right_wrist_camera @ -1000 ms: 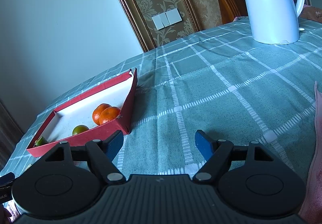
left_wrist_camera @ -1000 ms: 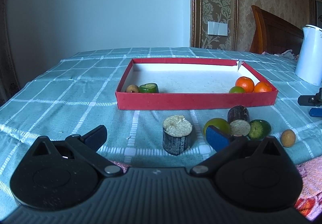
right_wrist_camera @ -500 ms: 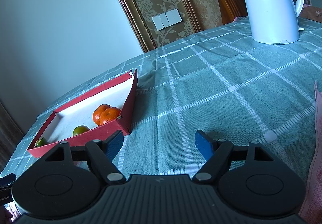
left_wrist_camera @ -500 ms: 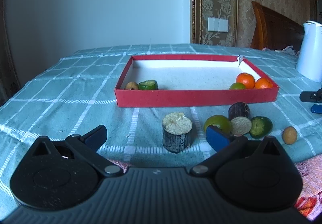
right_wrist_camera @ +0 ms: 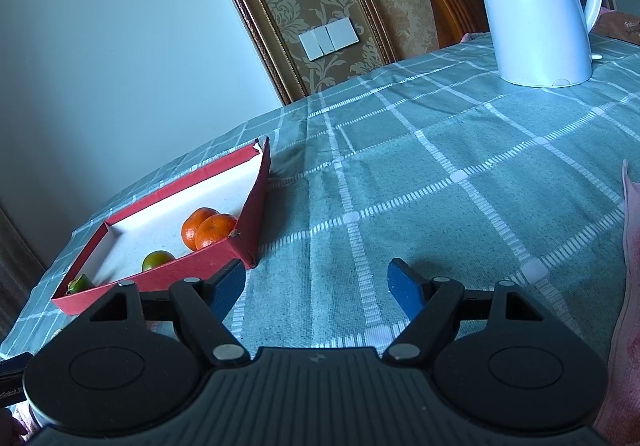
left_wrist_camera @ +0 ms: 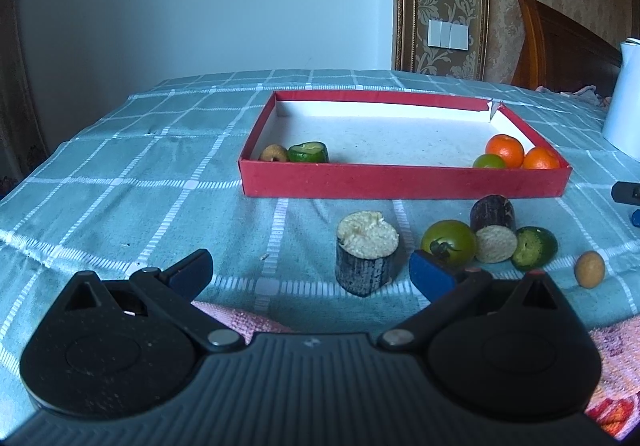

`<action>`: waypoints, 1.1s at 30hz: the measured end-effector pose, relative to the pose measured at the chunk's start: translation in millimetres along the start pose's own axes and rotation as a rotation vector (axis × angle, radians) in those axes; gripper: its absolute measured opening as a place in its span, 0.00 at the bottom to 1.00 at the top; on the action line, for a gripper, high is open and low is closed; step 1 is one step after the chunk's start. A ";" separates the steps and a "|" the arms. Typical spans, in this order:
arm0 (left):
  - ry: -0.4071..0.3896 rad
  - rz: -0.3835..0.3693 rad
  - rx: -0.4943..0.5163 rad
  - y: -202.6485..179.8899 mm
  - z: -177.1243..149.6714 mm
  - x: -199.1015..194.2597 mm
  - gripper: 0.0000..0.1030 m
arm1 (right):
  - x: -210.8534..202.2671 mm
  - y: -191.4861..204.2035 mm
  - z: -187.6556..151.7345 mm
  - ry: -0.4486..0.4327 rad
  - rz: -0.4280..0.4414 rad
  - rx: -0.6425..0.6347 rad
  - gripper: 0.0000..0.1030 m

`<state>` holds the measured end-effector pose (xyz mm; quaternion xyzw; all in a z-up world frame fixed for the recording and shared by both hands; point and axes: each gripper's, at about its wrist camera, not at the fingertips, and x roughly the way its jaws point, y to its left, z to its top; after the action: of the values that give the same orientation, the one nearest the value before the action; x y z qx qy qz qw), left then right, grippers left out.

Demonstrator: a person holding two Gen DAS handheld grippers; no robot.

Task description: Organize fruits

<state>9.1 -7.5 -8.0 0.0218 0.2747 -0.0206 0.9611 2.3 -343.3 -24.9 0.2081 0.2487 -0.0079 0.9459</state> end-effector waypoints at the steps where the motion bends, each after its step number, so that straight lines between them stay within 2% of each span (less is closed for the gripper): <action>1: -0.001 0.002 0.000 -0.1 -0.1 -0.2 1.00 | -0.3 -0.4 0.0 0.000 0.000 0.000 0.76; 16: -0.019 -0.015 -0.006 1.1 -0.1 -2.6 1.00 | 1.6 -3.6 -0.6 -0.001 0.027 0.007 0.76; 24: -0.020 -0.019 -0.008 1.2 0.1 -2.5 1.00 | 3.2 -2.2 -0.1 0.011 0.014 0.002 0.76; 33: -0.053 -0.042 0.013 -0.9 -0.6 -8.6 1.00 | 3.0 -2.7 -0.1 0.012 0.019 0.003 0.77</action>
<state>1.4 -8.1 -4.0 0.0220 0.2493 -0.0430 0.9672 4.5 -345.4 -27.5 0.2117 0.2525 0.0021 0.9441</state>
